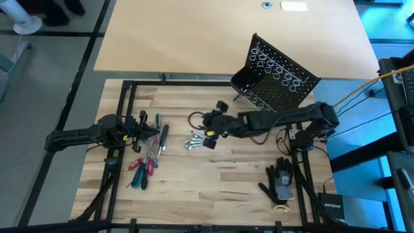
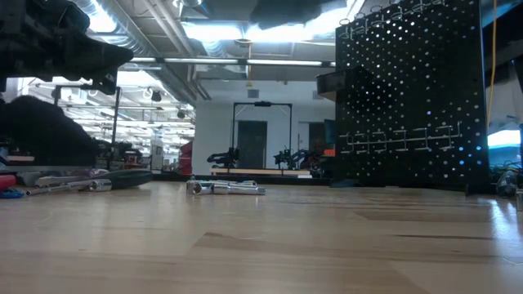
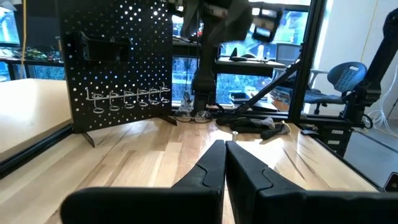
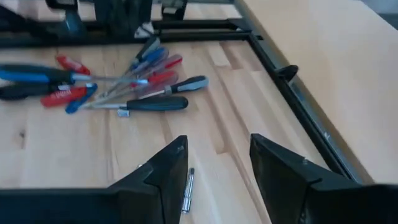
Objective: Hang tools onto peg board
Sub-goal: Put the socket into the black pegboard bin
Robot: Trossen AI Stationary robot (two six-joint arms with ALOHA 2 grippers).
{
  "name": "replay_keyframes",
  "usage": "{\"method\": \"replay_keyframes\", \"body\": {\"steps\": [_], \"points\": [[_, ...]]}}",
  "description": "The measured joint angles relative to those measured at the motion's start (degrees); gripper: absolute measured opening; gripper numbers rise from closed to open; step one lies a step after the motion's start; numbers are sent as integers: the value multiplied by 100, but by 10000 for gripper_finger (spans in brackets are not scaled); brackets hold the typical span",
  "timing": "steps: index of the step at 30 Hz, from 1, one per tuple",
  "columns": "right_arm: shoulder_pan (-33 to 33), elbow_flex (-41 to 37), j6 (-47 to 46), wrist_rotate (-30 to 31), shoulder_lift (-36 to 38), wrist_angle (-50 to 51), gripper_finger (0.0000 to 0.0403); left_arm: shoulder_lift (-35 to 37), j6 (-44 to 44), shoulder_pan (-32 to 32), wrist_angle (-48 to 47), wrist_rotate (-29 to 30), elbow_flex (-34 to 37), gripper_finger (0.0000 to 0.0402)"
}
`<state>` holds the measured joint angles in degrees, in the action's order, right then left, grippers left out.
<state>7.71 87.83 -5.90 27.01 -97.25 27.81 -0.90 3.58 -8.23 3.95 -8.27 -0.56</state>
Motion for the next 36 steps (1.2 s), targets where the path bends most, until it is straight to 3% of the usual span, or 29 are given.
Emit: {"method": "replay_keyframes", "body": {"steps": [15, 36], "points": [[-23, -2, 320, -1146, -1807, -1441, 175, 0, 8, 0, -5, -1, 0, 1], [-211, -2, -605, -1183, -2873, -2110, 175, 0, 47, 0, -10, -2, 0, 1]]}}
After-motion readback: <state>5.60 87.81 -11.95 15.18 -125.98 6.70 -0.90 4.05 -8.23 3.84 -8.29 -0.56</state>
